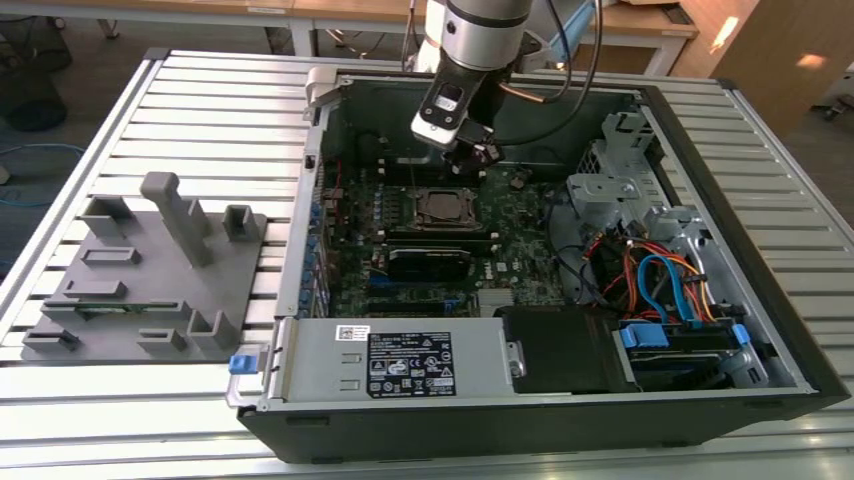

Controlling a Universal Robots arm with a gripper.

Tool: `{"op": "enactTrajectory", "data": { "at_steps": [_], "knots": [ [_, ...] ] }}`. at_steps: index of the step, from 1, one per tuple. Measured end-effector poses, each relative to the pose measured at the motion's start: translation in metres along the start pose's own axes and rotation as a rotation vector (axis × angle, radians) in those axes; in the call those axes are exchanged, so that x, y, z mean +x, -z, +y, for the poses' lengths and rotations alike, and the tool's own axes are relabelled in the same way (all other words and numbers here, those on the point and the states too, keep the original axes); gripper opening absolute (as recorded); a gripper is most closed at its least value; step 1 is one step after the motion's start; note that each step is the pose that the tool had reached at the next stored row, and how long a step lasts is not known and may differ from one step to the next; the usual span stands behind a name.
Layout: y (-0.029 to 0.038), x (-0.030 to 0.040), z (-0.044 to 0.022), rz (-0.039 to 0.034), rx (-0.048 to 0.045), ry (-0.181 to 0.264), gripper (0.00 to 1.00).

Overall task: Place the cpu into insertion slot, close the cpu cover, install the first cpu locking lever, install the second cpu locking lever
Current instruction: 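Install the first cpu locking lever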

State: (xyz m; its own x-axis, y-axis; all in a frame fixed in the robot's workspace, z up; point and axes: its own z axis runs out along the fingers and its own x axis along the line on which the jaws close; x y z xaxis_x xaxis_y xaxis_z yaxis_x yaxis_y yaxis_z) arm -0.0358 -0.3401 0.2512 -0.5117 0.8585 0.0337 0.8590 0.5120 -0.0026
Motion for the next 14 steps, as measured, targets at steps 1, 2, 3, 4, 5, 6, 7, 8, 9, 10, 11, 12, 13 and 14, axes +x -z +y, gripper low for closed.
{"op": "enactTrajectory", "data": {
  "at_steps": [1,2,3,4,5,6,7,8,9,10,11,12,13,14],
  "knots": [
    [0.0,0.0,0.0,0.0,0.0,0.0,0.1],
    [0.0,0.0,0.0,0.0,-0.0001,0.0,0.1],
    [0.0,0.0,0.0,0.0,0.0,0.0,0.1],
    [0.0,0.0,0.0,0.0,0.0,0.0,0.1],
    [0.0,0.0,0.0,0.0,0.0,0.0,0.1],
    [0.0,0.0,0.0,0.0001,0.0,0.0,0.1],
    [0.0,0.0,0.0,0.0,0.0,0.001,0.1],
    [0.0,0.0,0.0,0.0001,0.0001,0.005,0.1],
    [0.0,0.0,0.0,0.0,0.0003,0.012,0.1],
    [0.0,0.0,0.0,0.0,0.0008,0.025,0.1],
    [0.0,0.0,0.0,-0.0001,0.0012,0.04,0.1],
    [0.0,0.0,0.0,-0.0001,0.0018,0.055,0.1],
    [0.0,0.0,0.0,-0.0001,0.0024,0.071,0.1],
    [0.0,0.0,0.0,-0.0002,0.0029,0.086,0.1]
  ]
}}
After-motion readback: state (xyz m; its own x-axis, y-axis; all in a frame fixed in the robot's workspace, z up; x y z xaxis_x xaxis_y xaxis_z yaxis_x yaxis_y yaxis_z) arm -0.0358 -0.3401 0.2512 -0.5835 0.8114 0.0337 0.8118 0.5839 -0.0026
